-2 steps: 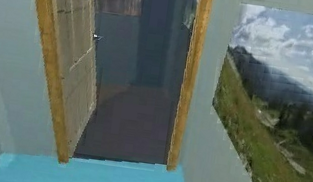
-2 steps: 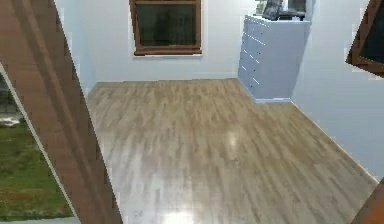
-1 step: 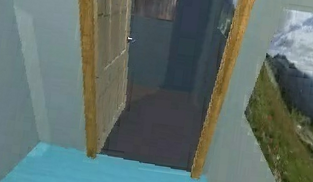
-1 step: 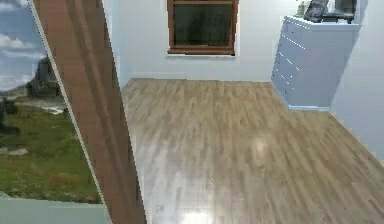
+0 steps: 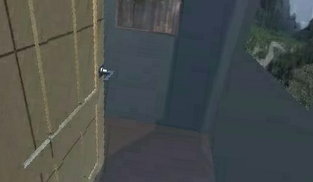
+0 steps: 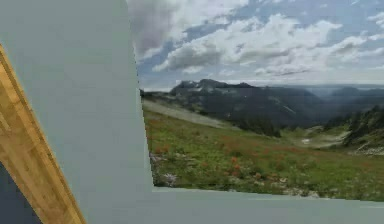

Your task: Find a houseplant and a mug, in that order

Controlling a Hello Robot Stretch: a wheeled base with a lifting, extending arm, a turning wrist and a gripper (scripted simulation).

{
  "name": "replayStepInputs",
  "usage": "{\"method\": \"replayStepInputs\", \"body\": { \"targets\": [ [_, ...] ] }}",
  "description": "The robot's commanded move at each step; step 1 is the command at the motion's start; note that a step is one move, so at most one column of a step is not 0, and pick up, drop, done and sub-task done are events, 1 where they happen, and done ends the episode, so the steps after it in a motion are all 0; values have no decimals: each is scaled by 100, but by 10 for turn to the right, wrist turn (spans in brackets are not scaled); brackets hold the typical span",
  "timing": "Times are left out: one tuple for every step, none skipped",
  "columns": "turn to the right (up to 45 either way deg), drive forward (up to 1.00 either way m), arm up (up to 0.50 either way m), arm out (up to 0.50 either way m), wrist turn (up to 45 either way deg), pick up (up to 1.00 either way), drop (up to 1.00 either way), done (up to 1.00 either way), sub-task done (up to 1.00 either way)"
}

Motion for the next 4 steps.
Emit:
{"method": "replayStepInputs", "body": {
  "targets": [
    [0,15,0,0,0,0,0,0,0],
    [-30,0,0,0,0,0,0,0,0],
    [-360,0,0,0,0,0,0,0,0],
    [0,20,0,0,0,0,0,0,0]
  ]
}}
